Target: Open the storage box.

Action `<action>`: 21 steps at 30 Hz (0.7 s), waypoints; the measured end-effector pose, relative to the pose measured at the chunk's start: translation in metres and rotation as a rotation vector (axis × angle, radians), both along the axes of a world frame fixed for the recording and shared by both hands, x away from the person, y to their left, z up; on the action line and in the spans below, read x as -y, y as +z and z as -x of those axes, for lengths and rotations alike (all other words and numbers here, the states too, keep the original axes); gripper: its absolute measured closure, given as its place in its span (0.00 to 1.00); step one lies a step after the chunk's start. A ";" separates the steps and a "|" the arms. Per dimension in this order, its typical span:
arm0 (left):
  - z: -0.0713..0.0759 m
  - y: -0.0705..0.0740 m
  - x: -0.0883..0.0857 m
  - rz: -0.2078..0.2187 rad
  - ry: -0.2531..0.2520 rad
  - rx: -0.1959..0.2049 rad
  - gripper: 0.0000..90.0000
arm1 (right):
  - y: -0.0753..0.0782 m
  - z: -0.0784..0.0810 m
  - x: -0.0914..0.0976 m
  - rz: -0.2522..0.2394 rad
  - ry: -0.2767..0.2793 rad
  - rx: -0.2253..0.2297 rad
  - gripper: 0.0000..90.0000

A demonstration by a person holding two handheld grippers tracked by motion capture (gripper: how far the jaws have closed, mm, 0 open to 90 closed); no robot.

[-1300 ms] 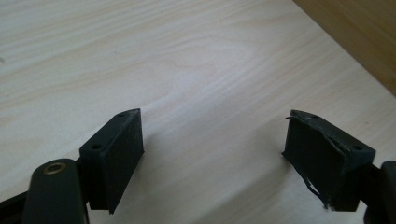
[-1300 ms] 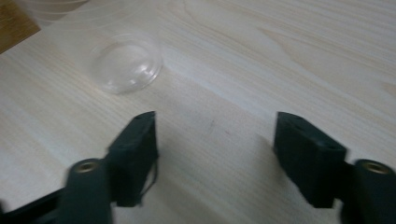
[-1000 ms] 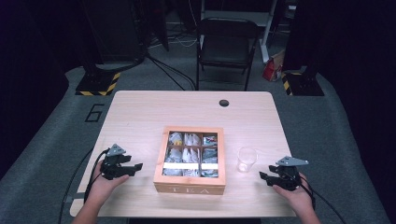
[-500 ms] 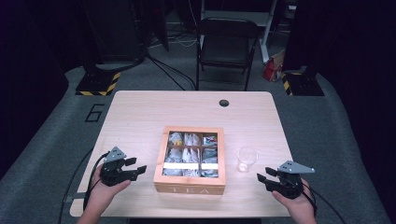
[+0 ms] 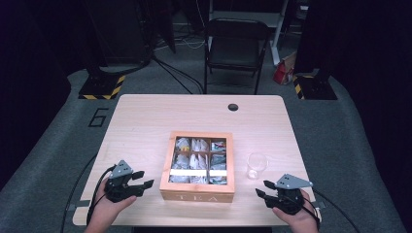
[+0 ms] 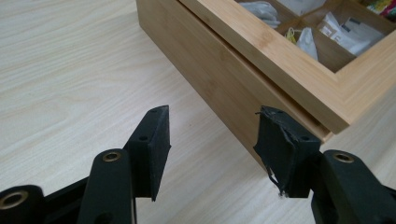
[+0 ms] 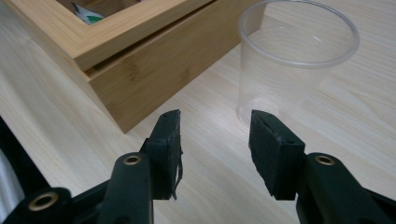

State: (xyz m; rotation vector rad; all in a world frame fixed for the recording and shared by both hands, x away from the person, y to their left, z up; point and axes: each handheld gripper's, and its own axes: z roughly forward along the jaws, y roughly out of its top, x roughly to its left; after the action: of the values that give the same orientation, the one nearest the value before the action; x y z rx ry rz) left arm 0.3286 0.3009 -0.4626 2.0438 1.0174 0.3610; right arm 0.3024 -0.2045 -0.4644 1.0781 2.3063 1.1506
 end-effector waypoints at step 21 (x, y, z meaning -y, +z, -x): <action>0.021 -0.002 0.014 0.020 -0.078 0.016 0.50 | -0.002 0.000 -0.030 -0.042 0.107 0.007 0.57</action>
State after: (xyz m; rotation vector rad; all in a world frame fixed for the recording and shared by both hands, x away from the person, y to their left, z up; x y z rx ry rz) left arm 0.3081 0.2867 -0.4649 2.0531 0.9256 0.3249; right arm 0.3024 -0.1742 -0.4661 0.9738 2.3700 1.2456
